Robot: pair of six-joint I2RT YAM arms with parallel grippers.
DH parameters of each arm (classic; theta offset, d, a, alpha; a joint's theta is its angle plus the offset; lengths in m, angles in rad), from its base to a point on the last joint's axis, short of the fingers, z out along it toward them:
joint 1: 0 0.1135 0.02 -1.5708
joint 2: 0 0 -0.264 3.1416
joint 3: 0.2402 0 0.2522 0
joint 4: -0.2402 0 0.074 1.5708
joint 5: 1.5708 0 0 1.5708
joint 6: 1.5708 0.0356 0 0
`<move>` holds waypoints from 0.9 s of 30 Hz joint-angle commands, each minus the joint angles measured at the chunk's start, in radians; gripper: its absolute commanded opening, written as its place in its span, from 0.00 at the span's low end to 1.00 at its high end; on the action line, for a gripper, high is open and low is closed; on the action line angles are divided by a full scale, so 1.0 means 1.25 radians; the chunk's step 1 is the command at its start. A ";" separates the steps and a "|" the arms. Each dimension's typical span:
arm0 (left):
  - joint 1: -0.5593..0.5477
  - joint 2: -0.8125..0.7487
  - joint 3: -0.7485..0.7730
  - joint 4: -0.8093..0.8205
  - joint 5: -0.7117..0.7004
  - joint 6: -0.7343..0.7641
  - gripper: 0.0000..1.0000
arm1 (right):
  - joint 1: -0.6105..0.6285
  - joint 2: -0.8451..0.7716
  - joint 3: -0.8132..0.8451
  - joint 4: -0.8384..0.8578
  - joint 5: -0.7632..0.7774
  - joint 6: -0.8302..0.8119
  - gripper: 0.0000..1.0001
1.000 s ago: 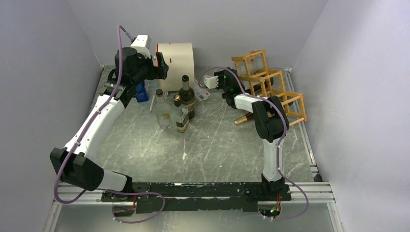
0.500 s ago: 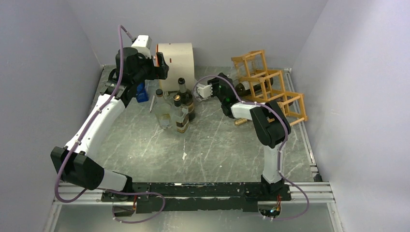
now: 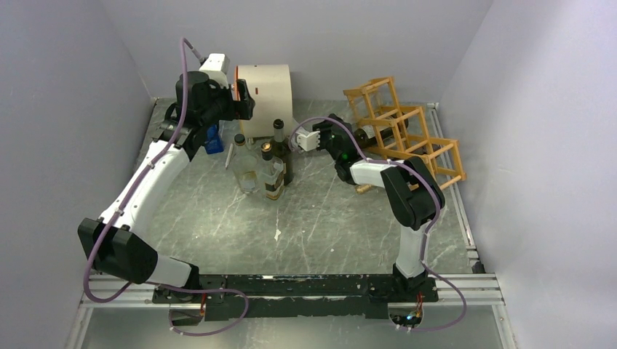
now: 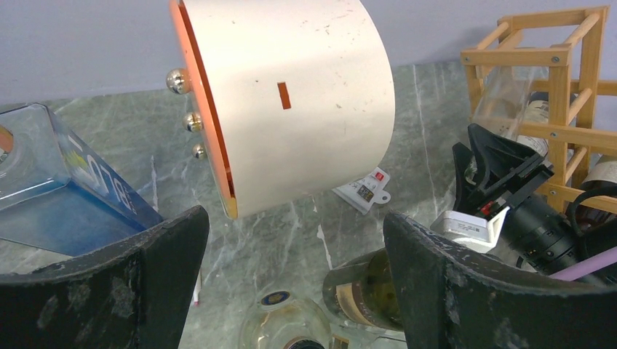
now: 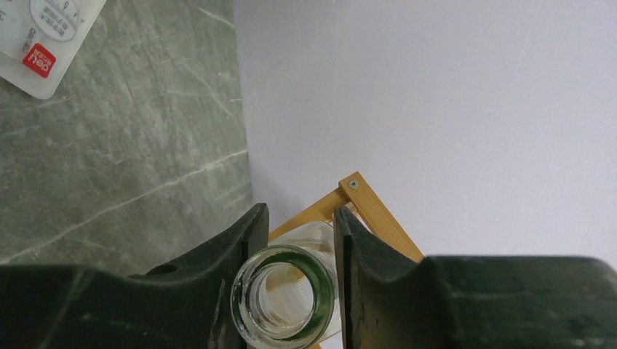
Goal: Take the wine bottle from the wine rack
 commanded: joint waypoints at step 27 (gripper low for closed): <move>0.003 0.021 0.010 0.019 0.042 -0.012 0.93 | -0.035 -0.156 -0.215 0.004 -0.050 0.065 0.09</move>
